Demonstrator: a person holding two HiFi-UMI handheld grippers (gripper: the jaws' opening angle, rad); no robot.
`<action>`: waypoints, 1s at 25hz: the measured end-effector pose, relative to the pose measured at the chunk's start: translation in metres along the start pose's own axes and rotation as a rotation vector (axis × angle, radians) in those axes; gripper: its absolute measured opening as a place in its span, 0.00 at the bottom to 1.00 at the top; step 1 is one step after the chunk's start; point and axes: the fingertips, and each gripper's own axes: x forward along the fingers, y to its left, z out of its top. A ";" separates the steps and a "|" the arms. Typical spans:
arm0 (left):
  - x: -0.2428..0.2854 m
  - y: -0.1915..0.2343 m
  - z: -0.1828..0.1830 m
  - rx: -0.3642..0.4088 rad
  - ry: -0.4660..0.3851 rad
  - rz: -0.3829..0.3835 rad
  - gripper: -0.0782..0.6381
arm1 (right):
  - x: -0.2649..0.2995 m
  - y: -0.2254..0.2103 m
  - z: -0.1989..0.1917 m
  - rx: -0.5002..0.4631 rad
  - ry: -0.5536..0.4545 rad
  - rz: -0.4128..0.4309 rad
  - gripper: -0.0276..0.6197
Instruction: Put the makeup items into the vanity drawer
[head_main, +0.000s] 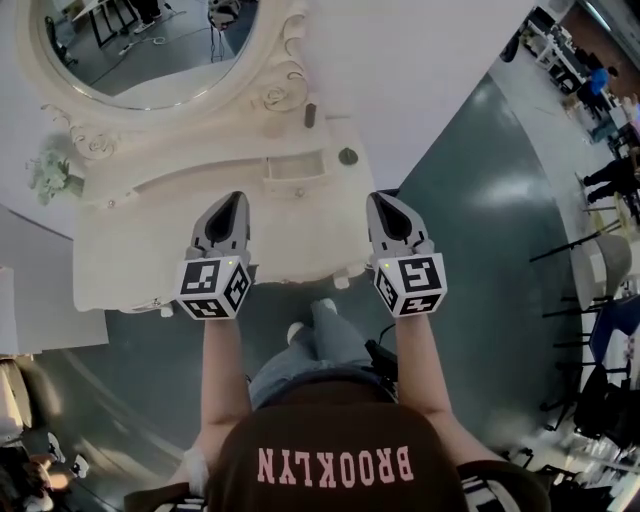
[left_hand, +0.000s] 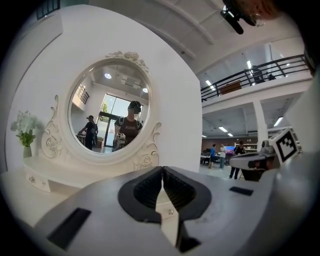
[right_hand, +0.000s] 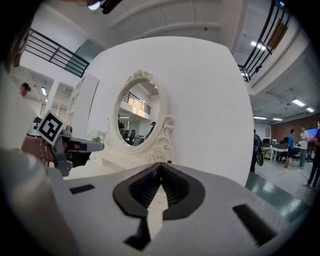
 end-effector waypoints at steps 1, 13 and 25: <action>0.005 0.002 -0.002 -0.004 0.005 -0.002 0.12 | 0.004 -0.003 -0.003 0.006 0.007 -0.002 0.04; 0.073 0.033 -0.033 -0.007 0.101 0.031 0.12 | 0.089 -0.050 -0.051 0.076 0.127 -0.011 0.04; 0.152 0.060 -0.043 0.008 0.158 0.090 0.12 | 0.176 -0.089 -0.118 0.143 0.315 0.084 0.26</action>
